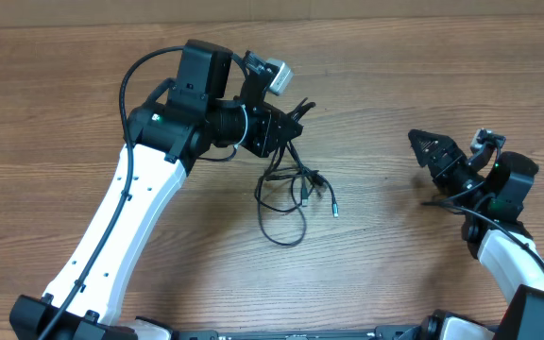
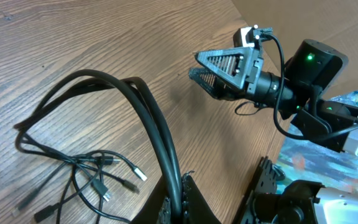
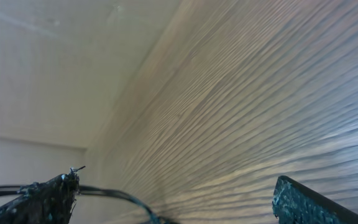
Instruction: Untangle cables
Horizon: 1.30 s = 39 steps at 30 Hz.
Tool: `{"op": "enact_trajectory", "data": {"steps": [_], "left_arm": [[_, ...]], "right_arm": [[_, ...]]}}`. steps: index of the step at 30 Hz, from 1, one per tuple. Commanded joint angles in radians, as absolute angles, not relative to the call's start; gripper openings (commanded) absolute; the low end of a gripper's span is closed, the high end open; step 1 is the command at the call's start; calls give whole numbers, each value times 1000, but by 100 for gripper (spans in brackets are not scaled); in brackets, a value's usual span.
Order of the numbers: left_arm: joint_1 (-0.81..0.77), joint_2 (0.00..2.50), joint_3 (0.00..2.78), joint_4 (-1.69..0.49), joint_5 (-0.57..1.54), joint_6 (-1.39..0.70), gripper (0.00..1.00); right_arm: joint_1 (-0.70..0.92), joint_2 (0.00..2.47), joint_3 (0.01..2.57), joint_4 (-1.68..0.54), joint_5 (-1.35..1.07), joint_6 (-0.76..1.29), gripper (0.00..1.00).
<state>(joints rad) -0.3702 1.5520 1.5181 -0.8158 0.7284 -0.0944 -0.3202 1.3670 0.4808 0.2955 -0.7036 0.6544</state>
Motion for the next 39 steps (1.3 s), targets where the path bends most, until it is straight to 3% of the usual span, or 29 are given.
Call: {"op": "enact_trajectory", "data": {"steps": [1,7,16,30,39], "left_arm": [[-361,1516,1542,-810,725,-66,4],[-366,1516,1542,-811,725,-67,4],[-402,1516,1542,-810,725,-65,4],[-472,1516,1542,-702,869,-49,4],[-472,1516,1542,-697,914,-60,4]], "right_arm": [[-324,1373,484,310,-832,618,100],[-299,1373,484,309,-1019,292,93],[-175,1373,484,273,-1030,-174,84],[53,1373,484,198,-903,-523,68],[78,1401,484,170,-780,-556,66]]}}
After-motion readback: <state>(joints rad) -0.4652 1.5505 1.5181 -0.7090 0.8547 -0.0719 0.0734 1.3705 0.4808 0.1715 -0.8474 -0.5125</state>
